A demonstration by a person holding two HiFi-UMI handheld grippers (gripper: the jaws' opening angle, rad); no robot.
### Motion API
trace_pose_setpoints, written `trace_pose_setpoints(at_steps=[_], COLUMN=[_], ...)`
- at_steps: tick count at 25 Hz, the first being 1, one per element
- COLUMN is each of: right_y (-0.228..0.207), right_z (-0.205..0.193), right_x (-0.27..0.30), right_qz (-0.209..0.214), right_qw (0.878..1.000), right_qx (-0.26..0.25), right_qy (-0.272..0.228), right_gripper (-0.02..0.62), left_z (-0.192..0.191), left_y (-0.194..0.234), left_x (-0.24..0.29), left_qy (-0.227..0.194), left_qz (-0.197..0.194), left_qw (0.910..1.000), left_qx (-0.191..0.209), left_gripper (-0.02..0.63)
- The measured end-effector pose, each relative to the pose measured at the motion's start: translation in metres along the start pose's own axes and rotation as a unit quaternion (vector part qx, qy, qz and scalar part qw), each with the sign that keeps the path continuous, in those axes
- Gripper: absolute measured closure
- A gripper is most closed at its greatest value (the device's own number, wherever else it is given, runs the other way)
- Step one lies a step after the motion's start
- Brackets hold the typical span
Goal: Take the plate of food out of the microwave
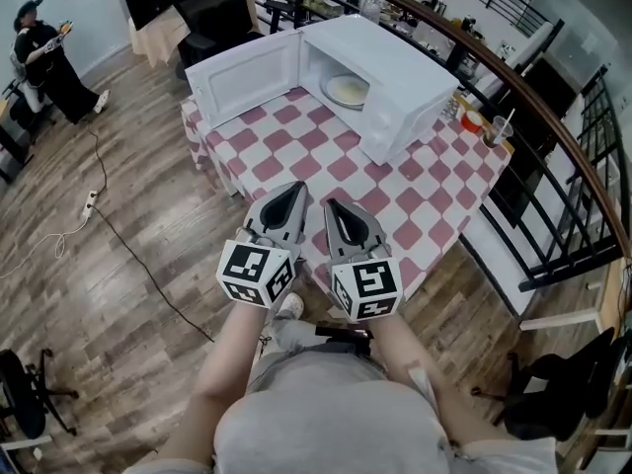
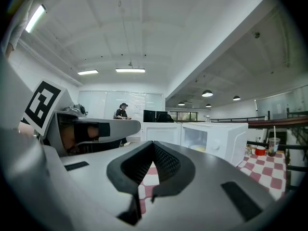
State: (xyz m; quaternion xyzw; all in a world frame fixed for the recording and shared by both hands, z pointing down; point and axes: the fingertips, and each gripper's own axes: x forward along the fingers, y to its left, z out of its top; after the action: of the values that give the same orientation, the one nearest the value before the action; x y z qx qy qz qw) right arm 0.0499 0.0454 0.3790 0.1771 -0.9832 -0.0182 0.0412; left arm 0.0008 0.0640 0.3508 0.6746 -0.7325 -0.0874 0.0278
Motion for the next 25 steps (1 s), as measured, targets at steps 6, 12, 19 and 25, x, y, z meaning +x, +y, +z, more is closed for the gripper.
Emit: trace_pose_setpoints(at_steps=[6,12,19,25], right_y=[-0.002,-0.009,-0.018,-0.034], right_z=[-0.004,-0.003,-0.003,-0.002], right_x=[0.034,0.064,0.096,0.118], right_qz=[-0.016,-0.040,-0.059,-0.083], right_qw=[1.000,0.999,0.998,0.996], right_qx=[0.007,0.010,0.014,0.024], right_qy=[0.010,0.017,0.021,0.019], right_gripper=[0.571,0.569,0.569,0.569], left_z=[-0.005,-0.005,-0.003,-0.004], left_y=[0.032,0.057,0.082,0.098], left_x=[0.019,0.038,0.061,0.087], left_qy=[0.017,0.028,0.036,0.044], left_qz=[-0.022,-0.043,-0.060,-0.078], left_qw=[0.9996,0.9985,0.9974,0.9957], left_qx=[-0.010,-0.016,-0.019,-0.022], left_gripper=[0.601,0.601,0.603,0.601])
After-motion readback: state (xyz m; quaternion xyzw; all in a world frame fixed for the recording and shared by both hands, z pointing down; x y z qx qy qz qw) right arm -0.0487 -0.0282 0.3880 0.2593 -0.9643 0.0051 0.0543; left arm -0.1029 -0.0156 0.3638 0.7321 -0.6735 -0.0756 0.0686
